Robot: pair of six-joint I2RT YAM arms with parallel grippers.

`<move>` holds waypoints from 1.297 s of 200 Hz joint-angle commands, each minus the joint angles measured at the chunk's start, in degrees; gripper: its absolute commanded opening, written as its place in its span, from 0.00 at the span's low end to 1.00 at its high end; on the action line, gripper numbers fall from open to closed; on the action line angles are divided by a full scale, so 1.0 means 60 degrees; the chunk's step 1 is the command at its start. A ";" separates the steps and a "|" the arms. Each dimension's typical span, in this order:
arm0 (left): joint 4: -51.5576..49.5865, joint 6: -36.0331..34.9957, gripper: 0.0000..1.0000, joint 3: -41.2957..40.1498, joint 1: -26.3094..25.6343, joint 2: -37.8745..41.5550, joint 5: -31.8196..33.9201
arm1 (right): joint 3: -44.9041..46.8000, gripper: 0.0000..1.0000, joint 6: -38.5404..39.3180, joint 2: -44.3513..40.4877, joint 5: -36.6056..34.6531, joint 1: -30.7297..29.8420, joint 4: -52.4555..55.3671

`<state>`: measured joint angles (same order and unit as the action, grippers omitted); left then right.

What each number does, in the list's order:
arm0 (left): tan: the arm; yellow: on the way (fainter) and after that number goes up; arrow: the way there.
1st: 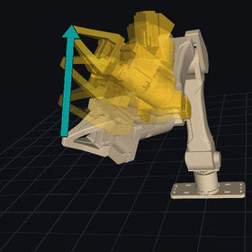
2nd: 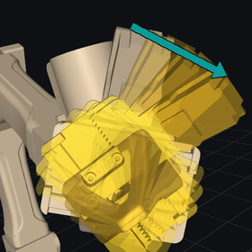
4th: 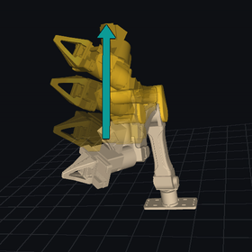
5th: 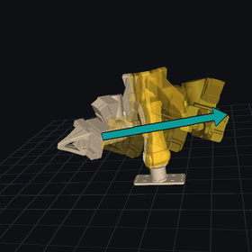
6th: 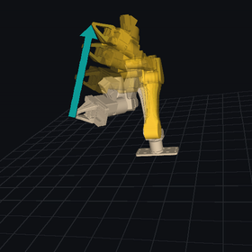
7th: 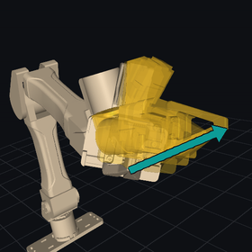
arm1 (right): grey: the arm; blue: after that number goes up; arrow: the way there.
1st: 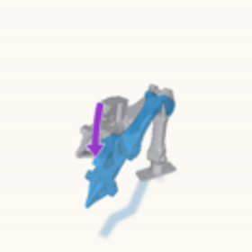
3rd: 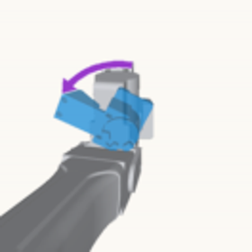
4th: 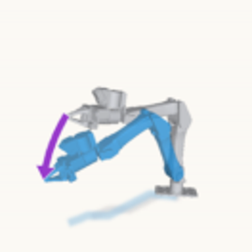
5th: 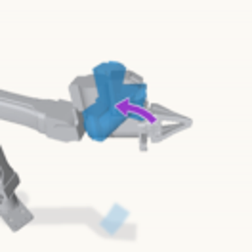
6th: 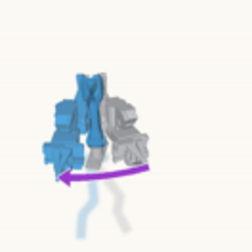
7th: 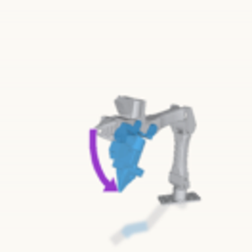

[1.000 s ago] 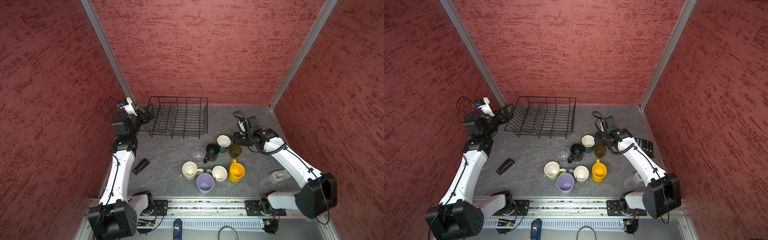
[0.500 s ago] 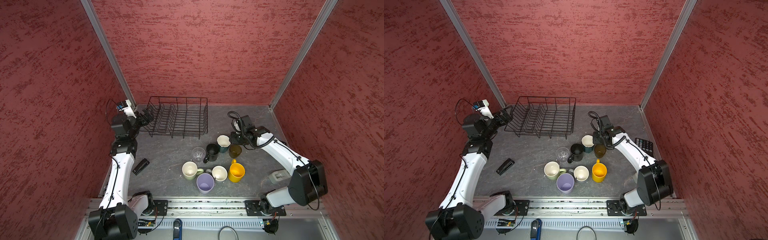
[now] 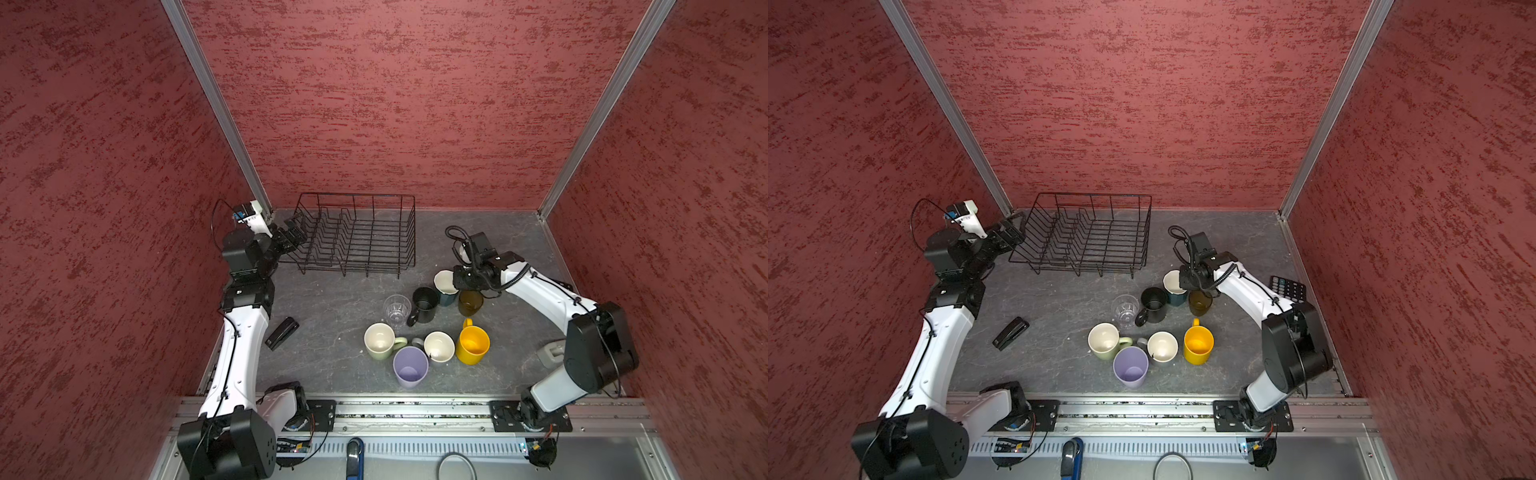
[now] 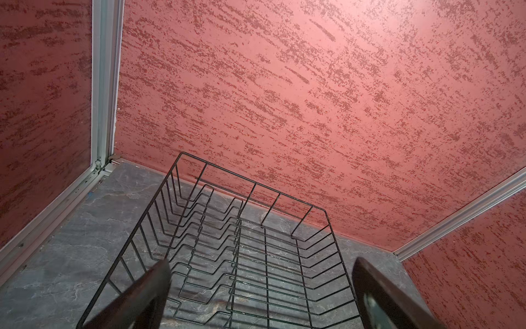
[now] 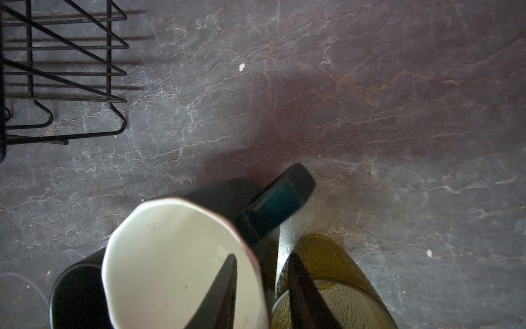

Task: Load cups into a dish rack
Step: Pick up the cup from the center of the table.

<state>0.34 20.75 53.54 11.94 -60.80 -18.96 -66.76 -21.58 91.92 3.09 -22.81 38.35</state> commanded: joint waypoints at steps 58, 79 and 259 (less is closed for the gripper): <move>0.0097 -0.0029 1.00 -0.0105 0.0082 0.0157 0.0113 | -0.0617 0.26 0.0010 0.0885 -0.0914 -0.0165 -0.0340; 0.0109 0.0005 1.00 -0.0125 0.0089 0.0157 0.0186 | -0.0643 0.23 0.0008 0.1033 -0.1020 -0.0183 -0.0386; 0.3564 -0.1163 1.00 -0.1803 -0.0629 0.0991 -0.1083 | -0.2274 0.00 0.0516 -0.0771 -0.1945 0.0103 0.0981</move>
<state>12.16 20.03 44.51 10.79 -56.82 -20.88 -76.58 -18.13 93.32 -7.88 -23.29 45.19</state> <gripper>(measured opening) 0.996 0.116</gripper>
